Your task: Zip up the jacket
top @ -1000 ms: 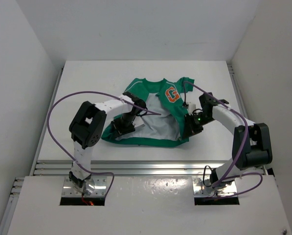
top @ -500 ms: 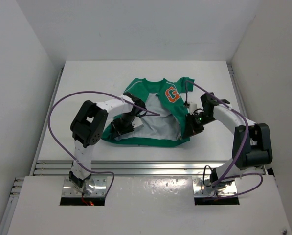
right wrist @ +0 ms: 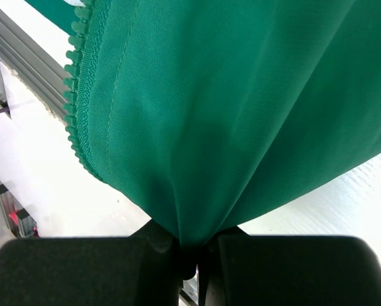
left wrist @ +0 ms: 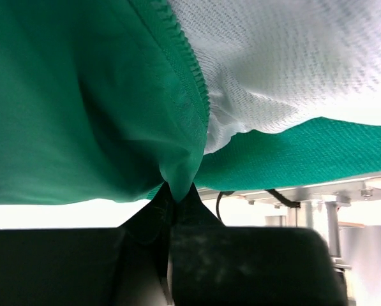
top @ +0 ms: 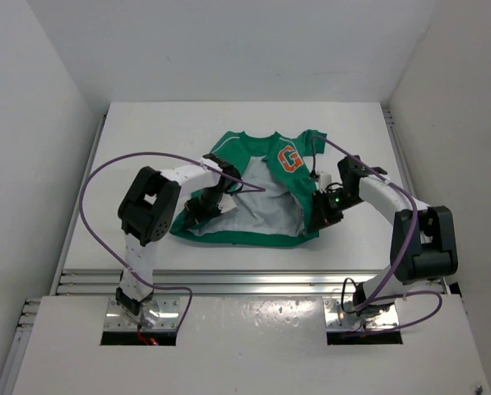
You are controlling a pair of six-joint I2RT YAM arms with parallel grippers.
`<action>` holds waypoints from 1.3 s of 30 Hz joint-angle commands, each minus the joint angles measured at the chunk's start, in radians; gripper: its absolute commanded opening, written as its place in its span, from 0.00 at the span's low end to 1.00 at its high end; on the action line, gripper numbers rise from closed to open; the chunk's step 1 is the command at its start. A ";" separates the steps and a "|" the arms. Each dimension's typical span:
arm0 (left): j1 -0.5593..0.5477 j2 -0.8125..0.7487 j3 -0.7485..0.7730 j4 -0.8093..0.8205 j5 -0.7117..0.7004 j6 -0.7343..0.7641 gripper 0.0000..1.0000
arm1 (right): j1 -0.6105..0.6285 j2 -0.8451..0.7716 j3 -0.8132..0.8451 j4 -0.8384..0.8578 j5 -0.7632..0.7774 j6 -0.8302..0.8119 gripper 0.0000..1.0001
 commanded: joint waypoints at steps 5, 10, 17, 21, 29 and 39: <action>0.047 -0.034 0.045 0.008 0.122 0.015 0.00 | -0.005 -0.016 0.009 0.015 -0.038 -0.010 0.00; 0.186 -0.196 0.121 0.164 0.479 0.000 0.00 | -0.005 -0.113 -0.036 0.091 -0.084 0.022 0.00; 0.369 -0.546 -0.296 0.756 1.040 -0.199 0.00 | -0.018 -0.217 -0.091 0.302 -0.269 0.205 0.00; 0.381 -0.539 -0.413 1.005 1.215 -0.412 0.00 | -0.013 -0.280 -0.165 0.534 -0.332 0.366 0.00; 0.370 -0.424 -0.414 1.474 1.413 -0.820 0.00 | 0.051 -0.150 -0.197 1.028 -0.433 0.738 0.00; 0.352 -0.393 -0.511 2.148 1.325 -1.433 0.00 | 0.091 0.038 -0.124 1.515 -0.464 0.993 0.00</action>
